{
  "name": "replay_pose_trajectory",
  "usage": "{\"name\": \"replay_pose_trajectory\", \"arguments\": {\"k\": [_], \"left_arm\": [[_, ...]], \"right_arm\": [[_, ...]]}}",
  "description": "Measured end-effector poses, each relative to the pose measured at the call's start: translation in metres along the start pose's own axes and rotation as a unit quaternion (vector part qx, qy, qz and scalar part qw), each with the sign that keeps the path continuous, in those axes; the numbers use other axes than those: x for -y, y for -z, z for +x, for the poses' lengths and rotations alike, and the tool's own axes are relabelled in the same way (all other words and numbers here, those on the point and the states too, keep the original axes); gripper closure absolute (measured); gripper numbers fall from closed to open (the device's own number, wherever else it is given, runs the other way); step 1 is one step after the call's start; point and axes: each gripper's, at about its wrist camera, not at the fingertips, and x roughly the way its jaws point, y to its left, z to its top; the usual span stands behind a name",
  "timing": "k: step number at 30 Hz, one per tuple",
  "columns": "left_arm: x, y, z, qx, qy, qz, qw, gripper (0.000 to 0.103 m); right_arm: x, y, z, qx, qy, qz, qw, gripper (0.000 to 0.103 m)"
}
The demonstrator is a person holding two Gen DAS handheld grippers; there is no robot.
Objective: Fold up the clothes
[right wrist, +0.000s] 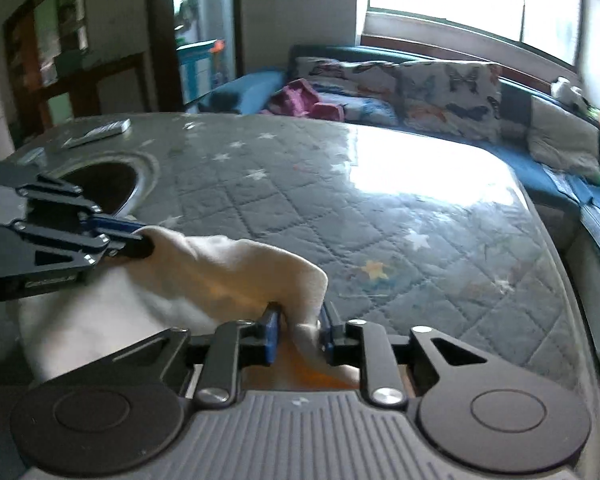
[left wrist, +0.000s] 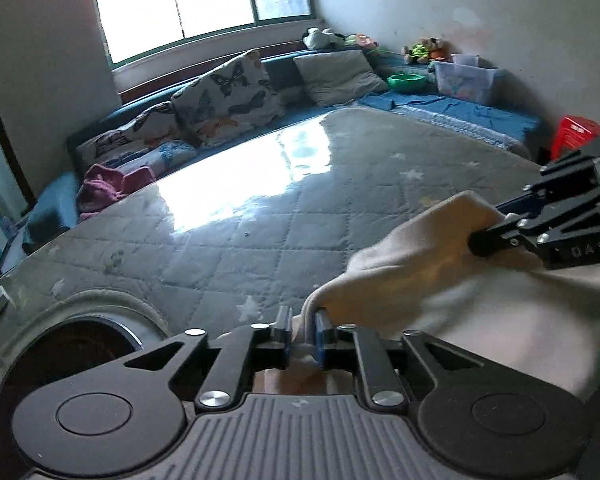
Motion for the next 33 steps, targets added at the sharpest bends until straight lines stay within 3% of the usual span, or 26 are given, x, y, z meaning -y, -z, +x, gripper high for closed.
{"name": "replay_pose_trajectory", "arguments": {"k": [4,9,12,17,25,33], "left_arm": [[-0.006,-0.001,-0.003,-0.002,-0.017,-0.008,0.9998,0.072],[-0.014,-0.005,-0.019,0.005,-0.033,-0.039,0.9987,0.072],[-0.009,-0.012,-0.036,0.023,-0.009,-0.05,0.9985,0.073],[0.007,-0.022,-0.029,0.007,0.064,-0.05,0.9967,0.074],[0.008,-0.023,0.014,-0.039,0.05,-0.08,0.9948,0.074],[0.007,-0.019,0.018,-0.036,0.043,-0.086,0.9947,0.072]], "right_arm": [[0.011,0.0,-0.012,0.024,0.019,0.023,0.999,0.077],[0.008,0.005,-0.038,0.04,0.011,0.017,0.999,0.077],[-0.001,0.01,-0.046,0.035,-0.014,0.006,0.999,0.077],[-0.009,0.011,-0.031,0.015,-0.027,0.002,1.0,0.078],[0.001,0.014,-0.006,-0.003,-0.013,0.014,1.0,0.08],[0.023,0.02,-0.025,0.021,-0.009,0.054,0.998,0.079]]}}
